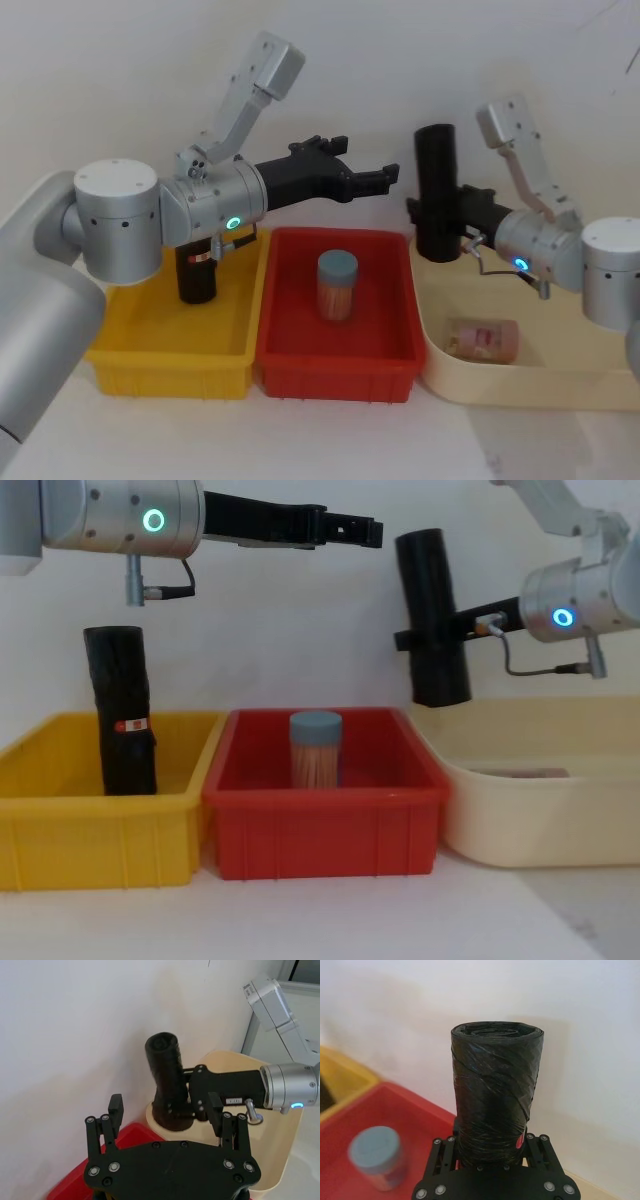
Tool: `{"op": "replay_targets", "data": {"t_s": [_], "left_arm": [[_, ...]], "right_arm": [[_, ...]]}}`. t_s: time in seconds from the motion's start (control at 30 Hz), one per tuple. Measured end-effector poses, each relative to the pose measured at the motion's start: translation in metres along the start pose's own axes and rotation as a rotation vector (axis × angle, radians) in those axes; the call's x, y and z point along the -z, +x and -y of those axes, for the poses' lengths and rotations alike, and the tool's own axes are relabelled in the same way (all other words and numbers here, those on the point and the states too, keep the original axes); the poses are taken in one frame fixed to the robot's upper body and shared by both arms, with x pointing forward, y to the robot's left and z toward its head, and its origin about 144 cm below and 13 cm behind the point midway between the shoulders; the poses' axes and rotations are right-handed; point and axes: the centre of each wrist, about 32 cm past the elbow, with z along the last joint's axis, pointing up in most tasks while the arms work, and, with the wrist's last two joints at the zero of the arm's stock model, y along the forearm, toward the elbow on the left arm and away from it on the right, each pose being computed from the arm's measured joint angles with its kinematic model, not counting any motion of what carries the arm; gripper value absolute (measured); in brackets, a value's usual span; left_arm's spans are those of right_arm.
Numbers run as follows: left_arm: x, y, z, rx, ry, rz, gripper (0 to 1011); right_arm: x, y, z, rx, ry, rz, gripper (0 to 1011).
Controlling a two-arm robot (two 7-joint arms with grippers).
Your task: Pick up the garbage bag with the one hand and transfer it to the other hand.
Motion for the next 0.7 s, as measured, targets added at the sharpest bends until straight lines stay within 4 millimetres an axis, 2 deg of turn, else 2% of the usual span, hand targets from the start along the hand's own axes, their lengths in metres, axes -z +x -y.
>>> {"op": "replay_targets", "data": {"t_s": [0.4, 0.5, 0.7], "left_arm": [[0.000, 0.000, 0.000, 0.000, 0.000, 0.000, 1001], [0.000, 0.000, 0.000, 0.000, 0.000, 0.000, 1001], [0.000, 0.000, 0.000, 0.000, 0.000, 0.000, 1001]], "right_arm": [[0.009, 0.029, 0.012, 0.165, -0.054, 0.016, 602], [0.013, 0.036, 0.016, 0.198, -0.077, 0.027, 714], [0.019, 0.047, 0.025, 0.235, -0.113, 0.043, 875]]}}
